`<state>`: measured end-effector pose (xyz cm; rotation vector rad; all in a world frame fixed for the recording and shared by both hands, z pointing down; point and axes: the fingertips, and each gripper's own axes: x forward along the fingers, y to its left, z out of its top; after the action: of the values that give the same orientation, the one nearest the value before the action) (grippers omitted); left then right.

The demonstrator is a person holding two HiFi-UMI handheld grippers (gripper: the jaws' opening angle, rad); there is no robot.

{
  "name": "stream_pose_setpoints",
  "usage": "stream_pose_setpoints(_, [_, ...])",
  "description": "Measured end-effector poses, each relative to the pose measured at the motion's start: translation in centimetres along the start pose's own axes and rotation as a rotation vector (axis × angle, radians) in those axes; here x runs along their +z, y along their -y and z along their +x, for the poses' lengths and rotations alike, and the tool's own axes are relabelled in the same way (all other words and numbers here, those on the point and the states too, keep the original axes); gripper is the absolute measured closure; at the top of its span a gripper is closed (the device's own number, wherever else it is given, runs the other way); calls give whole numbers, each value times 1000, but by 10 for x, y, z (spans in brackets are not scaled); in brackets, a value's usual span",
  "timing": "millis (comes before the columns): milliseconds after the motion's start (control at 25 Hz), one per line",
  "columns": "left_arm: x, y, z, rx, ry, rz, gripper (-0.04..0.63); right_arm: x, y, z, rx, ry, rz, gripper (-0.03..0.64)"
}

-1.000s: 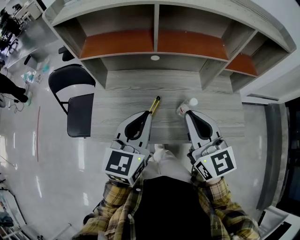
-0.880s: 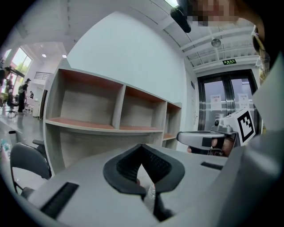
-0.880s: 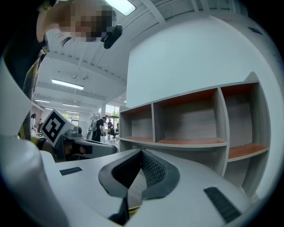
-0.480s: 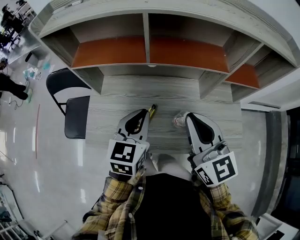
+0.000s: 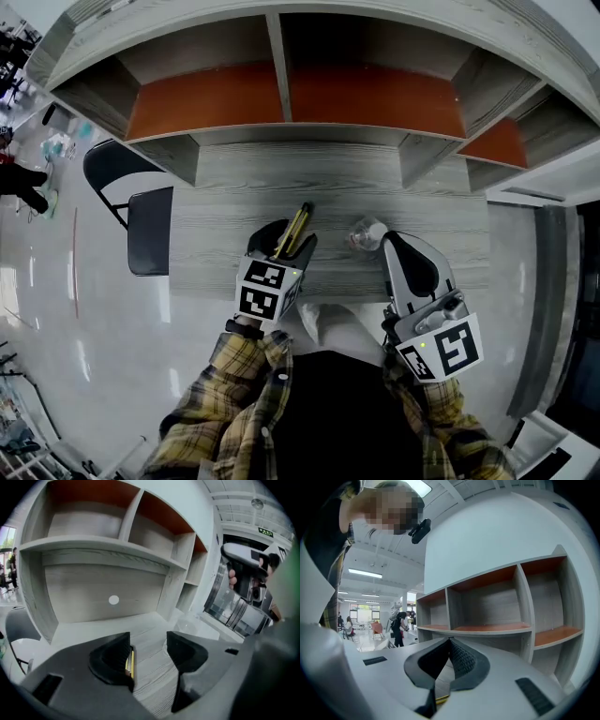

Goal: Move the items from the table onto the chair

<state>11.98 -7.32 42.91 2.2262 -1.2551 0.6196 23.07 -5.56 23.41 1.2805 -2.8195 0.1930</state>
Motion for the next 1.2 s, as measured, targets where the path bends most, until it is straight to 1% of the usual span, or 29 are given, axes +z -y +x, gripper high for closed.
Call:
stream_pose_setpoints(160, [-32, -15, 30, -4, -88, -9, 341, -10, 0, -4, -23, -19, 19, 600])
stream_pose_setpoints(320, [-65, -34, 55, 37, -151, -23, 341, -23, -2, -6, -26, -45, 36, 600])
stream_pose_setpoints(440, [-87, -43, 71, 46, -204, -48, 341, -30, -1, -7, -35, -60, 54, 600])
stream_pose_setpoints(600, [-114, -53, 86, 63, -287, -61, 342, -34, 5, -8, -63, -64, 74, 600])
stream_pose_setpoints(720, [-121, -57, 91, 68, -313, -62, 348, -37, 9, -10, -83, -68, 89, 600])
stream_pose_setpoints(840, [-132, -63, 98, 84, -341, -56, 396, -40, 13, -11, -98, -68, 106, 600])
stream_pose_setpoints(920, [-139, -64, 99, 90, -378, -51, 433, -42, 14, -11, -104, -69, 114, 600])
stream_pose_setpoints(1040, [-147, -63, 99, 87, -431, -33, 437, -43, 16, -10, -112, -67, 123, 600])
stream_pose_setpoints(1200, [-147, -63, 100, 102, -448, 11, 437, -43, 19, -8, -123, -62, 126, 600])
